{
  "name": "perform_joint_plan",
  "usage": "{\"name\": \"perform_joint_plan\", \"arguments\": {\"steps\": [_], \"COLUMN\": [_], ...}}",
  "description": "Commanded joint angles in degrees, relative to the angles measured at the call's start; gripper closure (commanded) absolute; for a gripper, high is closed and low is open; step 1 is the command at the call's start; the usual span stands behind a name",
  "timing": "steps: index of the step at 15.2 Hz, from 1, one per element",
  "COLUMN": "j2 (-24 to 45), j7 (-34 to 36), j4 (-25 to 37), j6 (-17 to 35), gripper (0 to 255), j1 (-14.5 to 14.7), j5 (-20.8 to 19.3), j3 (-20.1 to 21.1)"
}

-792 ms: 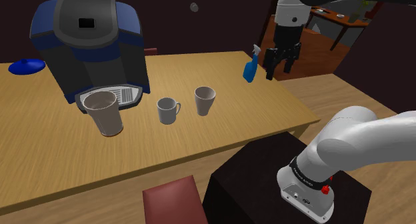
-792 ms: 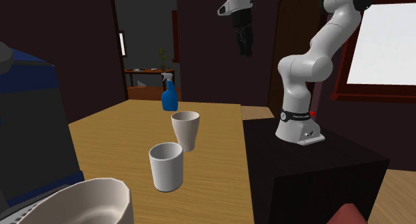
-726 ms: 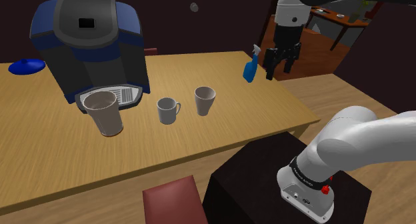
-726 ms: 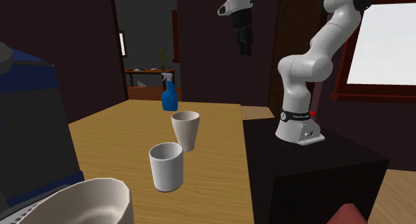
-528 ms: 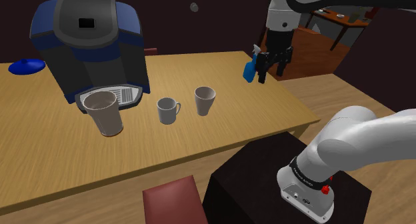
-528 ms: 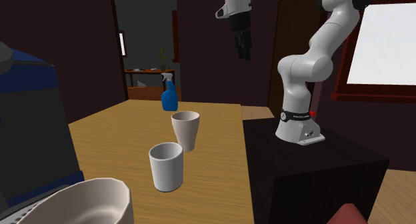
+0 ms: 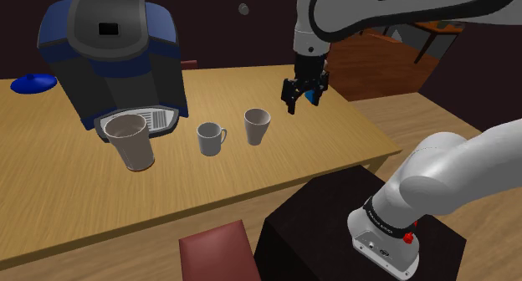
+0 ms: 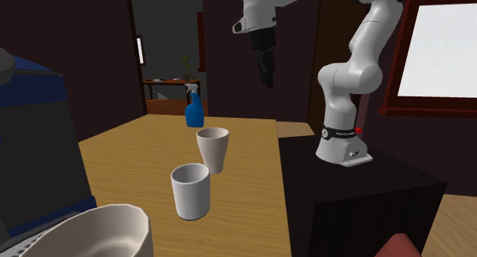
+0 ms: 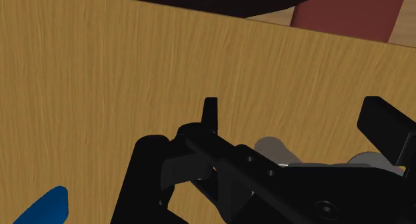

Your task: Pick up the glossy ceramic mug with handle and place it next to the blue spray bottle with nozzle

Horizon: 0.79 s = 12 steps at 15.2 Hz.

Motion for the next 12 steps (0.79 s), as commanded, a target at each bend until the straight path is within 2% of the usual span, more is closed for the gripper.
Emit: {"name": "perform_joint_plan", "arguments": {"steps": [1, 7, 12], "j2": [4.08, 15.87, 26.34], "j7": [1.91, 7.55, 12.69], "j4": [1.52, 6.69, 13.05], "j6": [3.15, 11.16, 16.19], "gripper": [0, 0, 0], "j1": [0.41, 1.35, 2.21], "j5": [0.49, 0.15, -2.11], "j3": [1.51, 5.38, 7.86]}}
